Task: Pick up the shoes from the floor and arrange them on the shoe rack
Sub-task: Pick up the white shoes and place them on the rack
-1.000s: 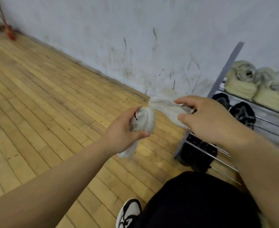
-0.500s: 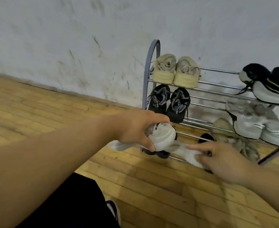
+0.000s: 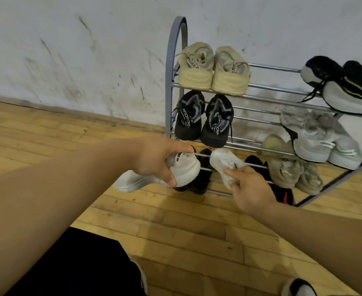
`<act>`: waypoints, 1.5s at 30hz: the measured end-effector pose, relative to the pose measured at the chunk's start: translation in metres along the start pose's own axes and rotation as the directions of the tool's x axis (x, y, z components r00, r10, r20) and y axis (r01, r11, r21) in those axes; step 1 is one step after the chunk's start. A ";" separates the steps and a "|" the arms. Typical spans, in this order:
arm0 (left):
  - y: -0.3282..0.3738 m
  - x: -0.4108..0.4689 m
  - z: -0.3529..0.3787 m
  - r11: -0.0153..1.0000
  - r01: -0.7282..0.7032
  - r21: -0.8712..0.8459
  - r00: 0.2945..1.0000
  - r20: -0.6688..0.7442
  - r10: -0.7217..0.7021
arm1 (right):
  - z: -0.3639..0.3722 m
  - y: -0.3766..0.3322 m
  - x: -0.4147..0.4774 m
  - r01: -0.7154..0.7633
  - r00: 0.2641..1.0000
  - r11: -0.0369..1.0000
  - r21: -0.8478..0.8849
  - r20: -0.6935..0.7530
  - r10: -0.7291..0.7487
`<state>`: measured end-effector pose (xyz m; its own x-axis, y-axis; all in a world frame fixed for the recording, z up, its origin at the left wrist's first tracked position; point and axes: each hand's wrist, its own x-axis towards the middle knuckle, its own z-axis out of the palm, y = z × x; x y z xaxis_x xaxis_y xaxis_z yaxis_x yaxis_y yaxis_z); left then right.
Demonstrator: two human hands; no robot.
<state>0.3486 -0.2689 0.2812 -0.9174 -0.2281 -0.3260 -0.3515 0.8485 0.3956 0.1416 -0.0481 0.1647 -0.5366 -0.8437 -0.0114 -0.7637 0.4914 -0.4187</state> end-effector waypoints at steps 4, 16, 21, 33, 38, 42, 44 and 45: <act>-0.027 0.007 0.008 0.998 0.023 -0.063 0.999 0.034 -0.021 | 0.046 -0.007 0.048 -0.084 0.990 0.996 -0.019 -0.115 0.081; -0.038 0.027 0.010 0.993 -0.032 -0.111 0.999 0.017 0.034 | 0.038 -0.011 0.058 0.073 0.963 0.961 -0.268 0.271 0.003; 0.001 0.034 0.007 0.987 -0.115 -0.110 0.993 -0.022 0.113 | -0.063 -0.042 0.015 -0.296 0.918 0.899 0.322 0.356 0.175; 0.101 0.038 0.019 0.960 -0.270 -0.071 0.956 -0.139 0.258 | -0.132 -0.053 -0.049 -0.372 0.928 0.450 0.812 0.317 0.195; 0.115 0.041 0.029 0.970 -0.239 -0.047 0.965 -0.124 0.232 | -0.138 -0.039 -0.065 -0.388 0.921 0.488 0.782 0.317 0.224; 0.104 0.042 0.037 0.996 -0.080 0.024 0.993 0.086 0.078 | -0.134 -0.011 -0.070 -0.495 0.865 0.474 0.728 0.357 0.354; 0.092 0.044 0.041 0.999 -0.006 0.034 0.982 0.187 0.000 | -0.129 0.004 -0.073 -0.531 0.835 0.444 0.722 0.358 0.418; 0.085 0.046 0.043 0.999 0.024 0.021 0.977 0.211 -0.028 | -0.127 0.010 -0.074 -0.544 0.822 0.432 0.719 0.353 0.447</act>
<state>0.2843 -0.1871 0.2627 -0.8471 -0.1459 -0.5110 -0.3696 0.8527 0.3693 0.1279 0.0467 0.2762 -0.6556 -0.5499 -0.5175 0.2198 0.5167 -0.8275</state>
